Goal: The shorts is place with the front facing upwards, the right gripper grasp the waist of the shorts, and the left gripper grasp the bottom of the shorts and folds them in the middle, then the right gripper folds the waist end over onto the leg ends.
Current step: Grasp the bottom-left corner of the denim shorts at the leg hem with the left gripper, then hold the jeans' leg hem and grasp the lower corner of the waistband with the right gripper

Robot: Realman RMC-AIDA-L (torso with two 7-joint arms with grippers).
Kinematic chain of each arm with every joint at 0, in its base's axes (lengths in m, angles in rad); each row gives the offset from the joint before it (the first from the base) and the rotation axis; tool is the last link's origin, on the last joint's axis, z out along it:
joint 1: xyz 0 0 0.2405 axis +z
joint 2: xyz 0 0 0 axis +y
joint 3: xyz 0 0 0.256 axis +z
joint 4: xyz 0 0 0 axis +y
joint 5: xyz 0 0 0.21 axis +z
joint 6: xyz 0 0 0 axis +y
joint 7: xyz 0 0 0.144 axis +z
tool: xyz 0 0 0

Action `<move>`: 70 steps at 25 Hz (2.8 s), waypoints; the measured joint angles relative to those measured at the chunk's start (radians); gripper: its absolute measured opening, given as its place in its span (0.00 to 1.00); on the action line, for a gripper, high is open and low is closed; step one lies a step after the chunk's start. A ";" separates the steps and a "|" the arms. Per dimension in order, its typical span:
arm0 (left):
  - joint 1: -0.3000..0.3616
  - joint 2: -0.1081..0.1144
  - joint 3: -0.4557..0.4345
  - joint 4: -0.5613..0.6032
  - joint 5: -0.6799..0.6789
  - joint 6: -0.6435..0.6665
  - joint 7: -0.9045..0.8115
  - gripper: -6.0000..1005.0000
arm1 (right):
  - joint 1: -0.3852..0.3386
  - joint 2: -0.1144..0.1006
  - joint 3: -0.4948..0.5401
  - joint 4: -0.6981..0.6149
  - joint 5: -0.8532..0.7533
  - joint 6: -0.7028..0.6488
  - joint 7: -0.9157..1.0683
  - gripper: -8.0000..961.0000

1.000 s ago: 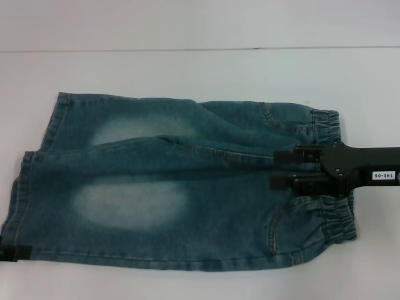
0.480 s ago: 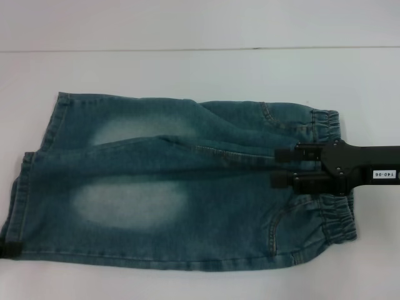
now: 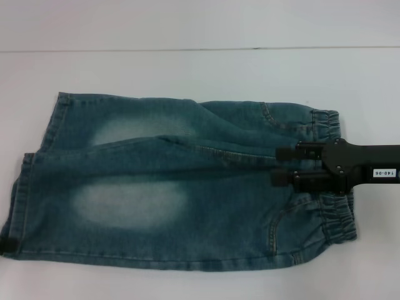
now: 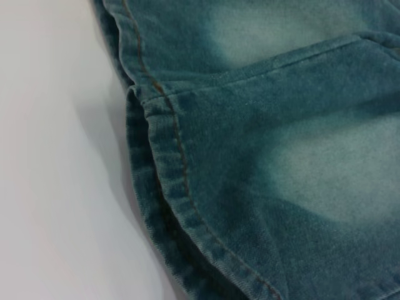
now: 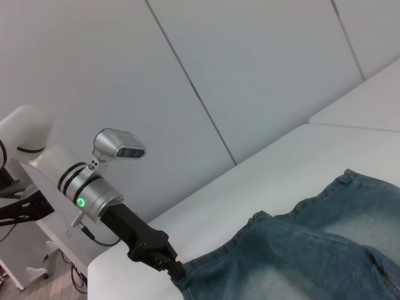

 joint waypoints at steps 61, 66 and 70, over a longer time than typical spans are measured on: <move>-0.125 0.031 -0.047 0.002 -0.141 0.048 -0.084 0.03 | 0.144 -0.115 -0.170 -0.211 -0.593 -0.089 0.380 0.83; -0.127 0.031 -0.046 0.001 -0.141 0.052 -0.084 0.03 | 0.147 -0.090 -0.181 -0.209 -0.621 -0.072 0.383 0.83; -0.126 0.031 -0.049 -0.001 -0.141 0.053 -0.084 0.03 | 0.148 -0.077 -0.183 -0.197 -0.626 -0.059 0.383 0.83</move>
